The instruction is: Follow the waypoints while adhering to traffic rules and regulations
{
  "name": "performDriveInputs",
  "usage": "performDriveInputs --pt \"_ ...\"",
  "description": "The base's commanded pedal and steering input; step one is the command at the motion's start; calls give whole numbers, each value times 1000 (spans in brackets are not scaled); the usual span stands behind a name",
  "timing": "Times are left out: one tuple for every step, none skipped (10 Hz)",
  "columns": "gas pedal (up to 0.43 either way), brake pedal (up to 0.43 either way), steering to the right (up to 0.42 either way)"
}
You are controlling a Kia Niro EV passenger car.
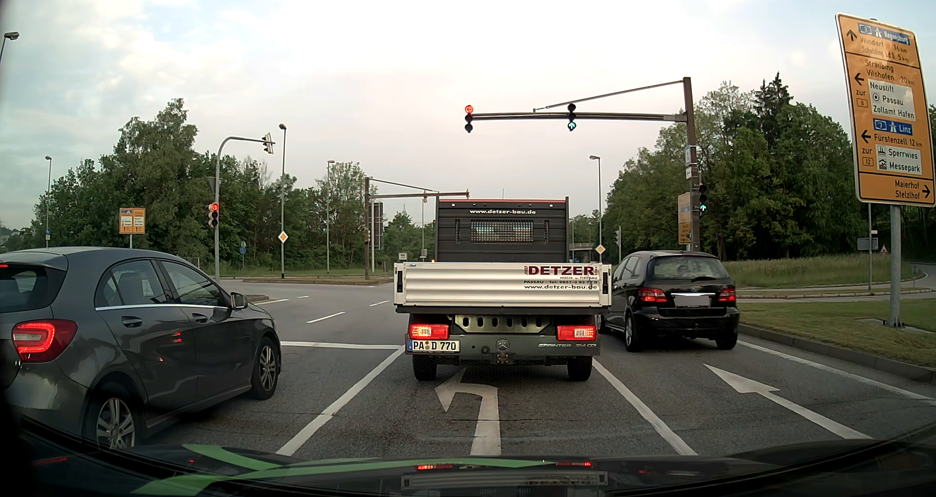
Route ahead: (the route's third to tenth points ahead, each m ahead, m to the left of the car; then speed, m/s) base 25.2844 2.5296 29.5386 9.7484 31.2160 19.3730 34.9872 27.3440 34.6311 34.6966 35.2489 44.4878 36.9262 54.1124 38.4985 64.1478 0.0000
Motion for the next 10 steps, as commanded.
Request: performDriveInputs --pt "0 311 -5" --pt "0 311 -5" --pt "0 311 -5" --pt "0 311 -5" --pt "0 311 -5" --pt "0 317 -5" --pt "0 311 -5" --pt "0 311 -5" --pt "0 311 -5" --pt "0 311 -5"
